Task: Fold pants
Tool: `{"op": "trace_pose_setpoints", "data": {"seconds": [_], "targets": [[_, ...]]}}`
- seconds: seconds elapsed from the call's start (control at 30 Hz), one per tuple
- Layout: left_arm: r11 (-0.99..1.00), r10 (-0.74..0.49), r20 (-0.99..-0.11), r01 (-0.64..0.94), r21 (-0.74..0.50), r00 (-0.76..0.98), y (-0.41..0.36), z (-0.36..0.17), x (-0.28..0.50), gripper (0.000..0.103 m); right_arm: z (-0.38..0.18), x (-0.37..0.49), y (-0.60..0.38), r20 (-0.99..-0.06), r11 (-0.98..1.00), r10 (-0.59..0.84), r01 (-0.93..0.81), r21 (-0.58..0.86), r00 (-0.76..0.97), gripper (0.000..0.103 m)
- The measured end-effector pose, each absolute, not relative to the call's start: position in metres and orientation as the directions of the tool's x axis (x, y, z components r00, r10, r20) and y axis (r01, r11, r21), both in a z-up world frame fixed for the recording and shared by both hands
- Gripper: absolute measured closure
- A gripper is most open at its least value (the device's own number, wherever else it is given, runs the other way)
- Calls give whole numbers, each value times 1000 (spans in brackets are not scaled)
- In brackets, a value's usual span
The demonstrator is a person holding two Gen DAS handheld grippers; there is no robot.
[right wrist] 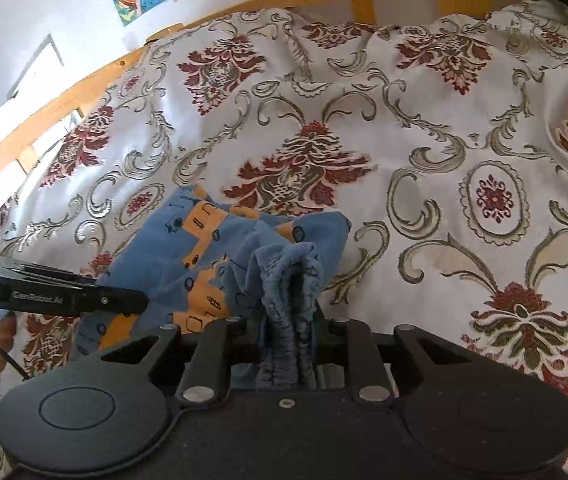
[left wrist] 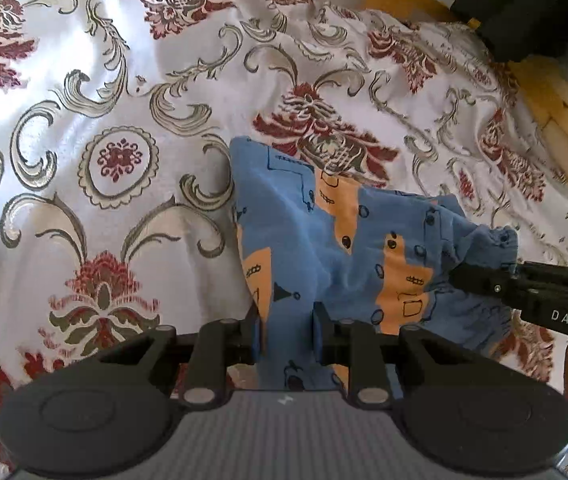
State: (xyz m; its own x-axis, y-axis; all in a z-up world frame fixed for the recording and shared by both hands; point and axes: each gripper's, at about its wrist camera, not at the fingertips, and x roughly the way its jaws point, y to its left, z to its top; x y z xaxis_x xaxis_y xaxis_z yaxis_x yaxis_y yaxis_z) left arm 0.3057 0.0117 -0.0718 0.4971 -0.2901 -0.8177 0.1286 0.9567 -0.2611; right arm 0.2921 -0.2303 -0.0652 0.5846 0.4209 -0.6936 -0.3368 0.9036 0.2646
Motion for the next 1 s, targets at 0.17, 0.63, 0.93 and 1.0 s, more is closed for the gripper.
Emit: {"op": "trace_pose_setpoints", "data": {"seconds": [0.17,0.63,0.93,1.0], "targets": [[959,-281,-816,127,-252,505,12,-70,302,65,-53,277,-231,-686,928,359,-317,193,632,52],[987,-146,-737,42,-158,660,19,6,211,7,29,143,-224,-488,940,341,-309,147,804,3],[999,-29,-671,-8,-51,741,9,29,111,0,30,60,-215,-473,945,328,-292,150,818,1],[999,-20,-669,-14,-45,743,9,29,93,0,25,47,-215,-482,946,324,-288,150,814,1]]}}
